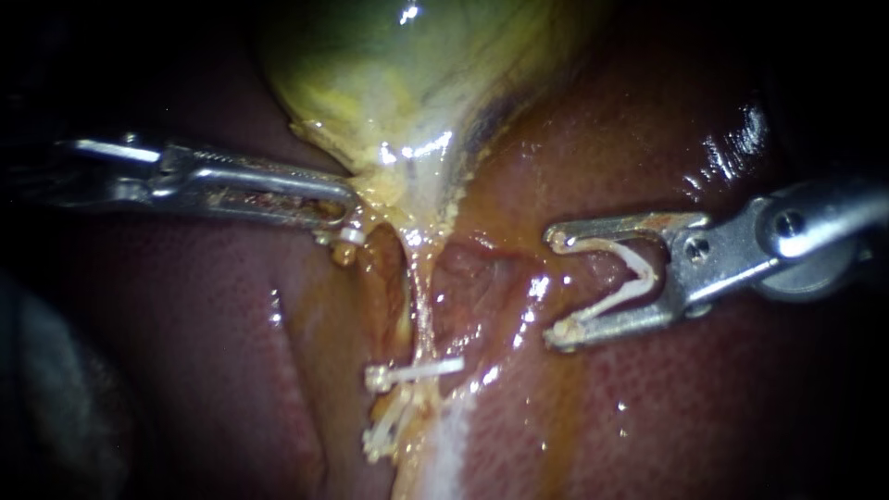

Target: Clipping second clip right tube

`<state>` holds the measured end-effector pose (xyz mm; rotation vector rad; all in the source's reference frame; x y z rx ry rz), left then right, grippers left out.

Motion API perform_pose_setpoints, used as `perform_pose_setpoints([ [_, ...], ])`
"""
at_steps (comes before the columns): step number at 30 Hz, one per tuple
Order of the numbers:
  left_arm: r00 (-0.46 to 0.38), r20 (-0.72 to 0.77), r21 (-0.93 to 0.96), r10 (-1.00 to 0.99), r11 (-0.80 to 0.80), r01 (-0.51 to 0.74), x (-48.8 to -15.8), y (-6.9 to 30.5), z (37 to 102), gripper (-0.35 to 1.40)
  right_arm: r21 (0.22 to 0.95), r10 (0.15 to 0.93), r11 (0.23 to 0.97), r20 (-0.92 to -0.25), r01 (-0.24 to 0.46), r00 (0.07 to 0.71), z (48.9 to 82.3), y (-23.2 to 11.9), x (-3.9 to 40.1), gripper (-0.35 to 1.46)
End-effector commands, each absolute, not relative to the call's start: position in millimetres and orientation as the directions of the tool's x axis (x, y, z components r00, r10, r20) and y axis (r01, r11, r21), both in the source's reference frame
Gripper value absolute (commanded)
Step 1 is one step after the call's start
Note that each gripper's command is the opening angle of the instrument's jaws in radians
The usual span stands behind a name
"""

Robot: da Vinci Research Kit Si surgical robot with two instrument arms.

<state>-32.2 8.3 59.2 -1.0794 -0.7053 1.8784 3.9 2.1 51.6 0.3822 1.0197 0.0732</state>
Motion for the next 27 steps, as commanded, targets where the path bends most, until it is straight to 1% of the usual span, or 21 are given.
perform_pose_setpoints([
  [1,-0.28,-0.409,-0.782,0.868,-0.492,-0.383,-32.0,8.3,59.1,-0.35,0.345,0.236,0.932,-0.816,0.116,0.527,51.6,2.1,3.9,0.5],
  [4,-0.282,-0.407,-0.785,0.869,-0.49,-0.378,-31.2,8.2,58.2,-0.35,0.345,0.236,0.932,-0.816,0.116,0.527,51.6,2.1,4.0,0.5],
  [10,-0.274,-0.396,-0.79,0.876,-0.477,-0.385,-29.0,8.5,53.3,-0.35,0.342,0.235,0.933,-0.816,0.114,0.528,51.6,2.0,4.0,0.5],
  [15,-0.272,-0.412,-0.78,0.869,-0.491,-0.388,-28.5,8.9,50.0,-0.35,0.344,0.235,0.932,-0.816,0.117,0.527,51.5,1.9,4.1,0.5],
  [24,-0.273,-0.423,-0.775,0.864,-0.501,-0.386,-28.7,8.7,50.0,-0.35,0.352,0.233,0.925,-0.82,0.14,0.522,51.2,1.4,5.7,0.5],
  [27,-0.273,-0.423,-0.775,0.864,-0.501,-0.386,-28.7,8.7,50.0,-0.35,0.378,0.264,0.916,-0.819,0.133,0.51,51.2,1.1,6.6,0.5],
])
